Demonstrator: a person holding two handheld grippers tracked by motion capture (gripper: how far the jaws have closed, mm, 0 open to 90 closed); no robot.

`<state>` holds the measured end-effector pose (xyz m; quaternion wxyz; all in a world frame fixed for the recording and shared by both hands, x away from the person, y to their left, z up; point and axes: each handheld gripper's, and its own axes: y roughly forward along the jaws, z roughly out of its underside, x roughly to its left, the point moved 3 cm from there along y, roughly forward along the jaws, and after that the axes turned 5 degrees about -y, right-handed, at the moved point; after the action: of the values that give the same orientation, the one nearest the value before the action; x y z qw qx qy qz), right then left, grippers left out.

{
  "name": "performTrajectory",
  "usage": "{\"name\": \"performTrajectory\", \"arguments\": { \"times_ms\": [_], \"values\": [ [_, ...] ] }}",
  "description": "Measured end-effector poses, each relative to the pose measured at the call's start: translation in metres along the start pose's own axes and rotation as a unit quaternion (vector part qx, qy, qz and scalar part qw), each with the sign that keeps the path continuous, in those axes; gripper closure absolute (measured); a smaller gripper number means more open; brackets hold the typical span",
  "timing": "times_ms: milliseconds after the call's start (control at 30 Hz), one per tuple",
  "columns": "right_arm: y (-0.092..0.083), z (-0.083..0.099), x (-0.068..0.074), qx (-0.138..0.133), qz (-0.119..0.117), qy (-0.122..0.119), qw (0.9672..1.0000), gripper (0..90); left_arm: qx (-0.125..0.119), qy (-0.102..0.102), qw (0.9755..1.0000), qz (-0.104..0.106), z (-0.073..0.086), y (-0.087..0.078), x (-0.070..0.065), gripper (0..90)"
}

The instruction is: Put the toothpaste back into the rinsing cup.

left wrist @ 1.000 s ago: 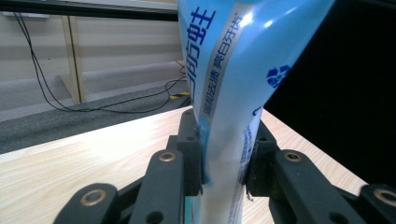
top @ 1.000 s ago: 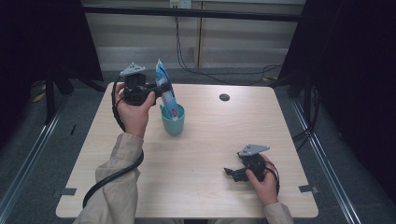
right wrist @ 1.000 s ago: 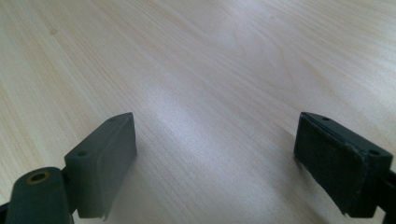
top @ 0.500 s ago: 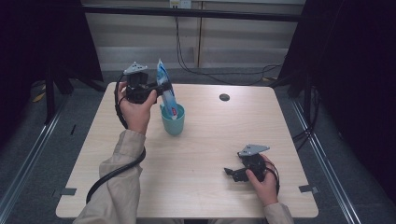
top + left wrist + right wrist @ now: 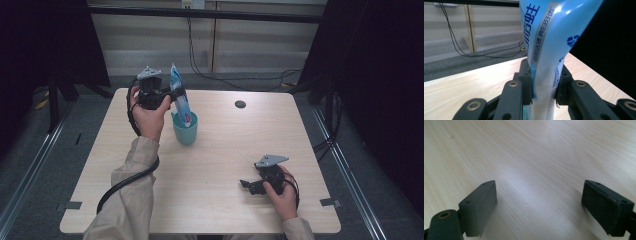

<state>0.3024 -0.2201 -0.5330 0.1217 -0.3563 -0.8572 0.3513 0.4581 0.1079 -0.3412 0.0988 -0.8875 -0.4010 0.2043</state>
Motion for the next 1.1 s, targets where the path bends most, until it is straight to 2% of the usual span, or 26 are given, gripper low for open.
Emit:
{"name": "performTrajectory", "arguments": {
  "times_ms": [133, 333, 600, 1000, 1100],
  "values": [
    [0.0, 0.0, 0.0, 0.0, 0.0, 0.0, 1.0, 12.5, -0.003, -0.004, 1.0, -0.001, -0.001, 0.002, 0.003, 72.7],
    [0.0, 0.0, 0.0, 0.001, -0.001, 0.001, 1.0, 12.6, -0.003, 0.001, 1.0, -0.004, 0.0, 0.007, 0.006, 72.6],
    [0.0, 0.0, 0.0, 0.001, -0.001, 0.0, 1.0, 12.6, 0.005, -0.001, 1.0, -0.008, 0.008, 0.016, 0.011, 72.5],
    [0.0, 0.0, 0.0, 0.001, -0.001, -0.001, 1.0, 12.6, 0.011, 0.009, 0.9998, -0.016, 0.018, 0.027, 0.01, 72.3],
    [0.0, 0.0, 0.0, 0.001, -0.002, -0.001, 1.0, 12.6, 0.011, 0.002, 0.9998, -0.018, 0.021, 0.029, 0.013, 72.2]
  ]
}}
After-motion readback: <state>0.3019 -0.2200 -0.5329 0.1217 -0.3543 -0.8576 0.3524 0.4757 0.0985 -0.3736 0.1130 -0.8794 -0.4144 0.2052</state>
